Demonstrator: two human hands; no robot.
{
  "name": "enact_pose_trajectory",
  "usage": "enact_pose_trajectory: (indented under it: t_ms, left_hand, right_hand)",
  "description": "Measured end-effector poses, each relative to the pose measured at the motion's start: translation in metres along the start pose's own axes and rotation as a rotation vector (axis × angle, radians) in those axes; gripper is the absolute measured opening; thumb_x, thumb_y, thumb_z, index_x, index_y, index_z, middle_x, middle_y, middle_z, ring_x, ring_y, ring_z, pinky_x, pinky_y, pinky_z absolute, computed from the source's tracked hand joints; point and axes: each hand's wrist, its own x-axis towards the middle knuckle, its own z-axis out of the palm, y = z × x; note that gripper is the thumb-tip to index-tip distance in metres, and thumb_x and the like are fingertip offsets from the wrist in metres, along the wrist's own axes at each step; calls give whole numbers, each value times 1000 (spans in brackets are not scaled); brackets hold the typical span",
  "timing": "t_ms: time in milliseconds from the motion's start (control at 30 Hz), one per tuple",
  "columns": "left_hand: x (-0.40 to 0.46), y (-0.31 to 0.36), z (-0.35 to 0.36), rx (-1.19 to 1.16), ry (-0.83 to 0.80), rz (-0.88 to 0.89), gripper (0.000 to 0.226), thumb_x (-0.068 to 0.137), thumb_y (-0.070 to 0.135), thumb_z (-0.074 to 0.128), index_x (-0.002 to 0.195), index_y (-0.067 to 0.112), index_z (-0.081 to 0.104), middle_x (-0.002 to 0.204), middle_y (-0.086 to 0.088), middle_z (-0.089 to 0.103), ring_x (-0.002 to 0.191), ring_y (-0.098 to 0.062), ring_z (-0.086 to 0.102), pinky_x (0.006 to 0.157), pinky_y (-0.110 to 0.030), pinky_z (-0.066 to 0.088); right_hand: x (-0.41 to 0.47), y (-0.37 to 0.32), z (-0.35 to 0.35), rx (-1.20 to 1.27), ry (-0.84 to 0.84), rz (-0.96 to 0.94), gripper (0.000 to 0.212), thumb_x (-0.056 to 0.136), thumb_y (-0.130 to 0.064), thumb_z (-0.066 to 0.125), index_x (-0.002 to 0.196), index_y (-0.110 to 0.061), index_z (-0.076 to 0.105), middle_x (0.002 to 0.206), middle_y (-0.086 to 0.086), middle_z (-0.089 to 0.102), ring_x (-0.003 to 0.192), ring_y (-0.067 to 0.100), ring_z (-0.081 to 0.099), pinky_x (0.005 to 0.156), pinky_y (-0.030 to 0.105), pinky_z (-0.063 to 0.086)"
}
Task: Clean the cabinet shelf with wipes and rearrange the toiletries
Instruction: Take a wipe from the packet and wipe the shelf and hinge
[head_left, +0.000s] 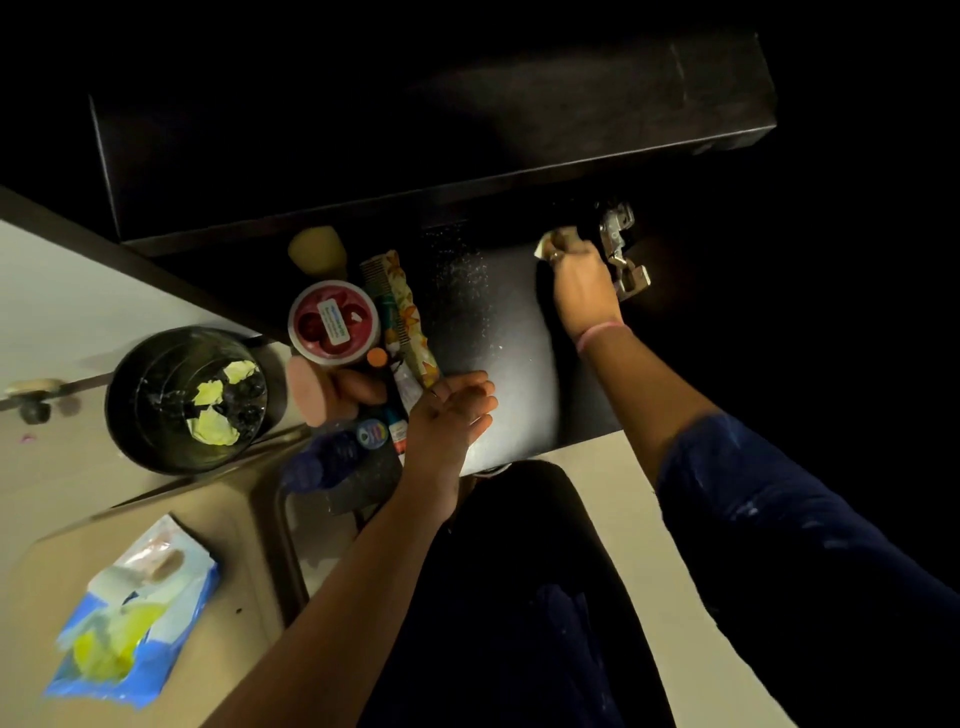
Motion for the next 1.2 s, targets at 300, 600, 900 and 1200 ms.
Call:
enact_pose_trajectory:
  t_ms: [300,600,900,1200]
  left_hand:
    - [1,-3,7,-10,22,-3,21,88,0,55,81,17,65,85,-1,67,88,-17,65,80,-21,51]
    - [-3,-12,12,3,21,8,22,90,0,52,82,17,64,87,-2,65,87,-16,64,78,-22,49]
    - [-1,-12,8,-32,42,39,20,93,5,49,85,17,63,86,0,66,82,-12,64,76,-22,49]
    - [-5,-7,14,-45,41,15,23,89,2,53,82,20,65,87,0,66,86,-13,64,75,-22,49]
  right_hand:
    - [-221,75,30,-123,-289,102,35,95,1,37,126,-7,51,129,9,48,117,28,49,87,36,51]
    - [-136,12,-12,34,190,-129,28,79,5,59,106,3,66,109,14,64,96,31,61,80,30,53]
    - [38,-27,11,-218,-38,-1,46,90,10,32,136,13,34,138,40,34,136,50,24,114,54,18]
    - [-53,15,32,-98,-29,60,36,91,4,39,125,5,53,133,25,48,135,34,34,110,35,35]
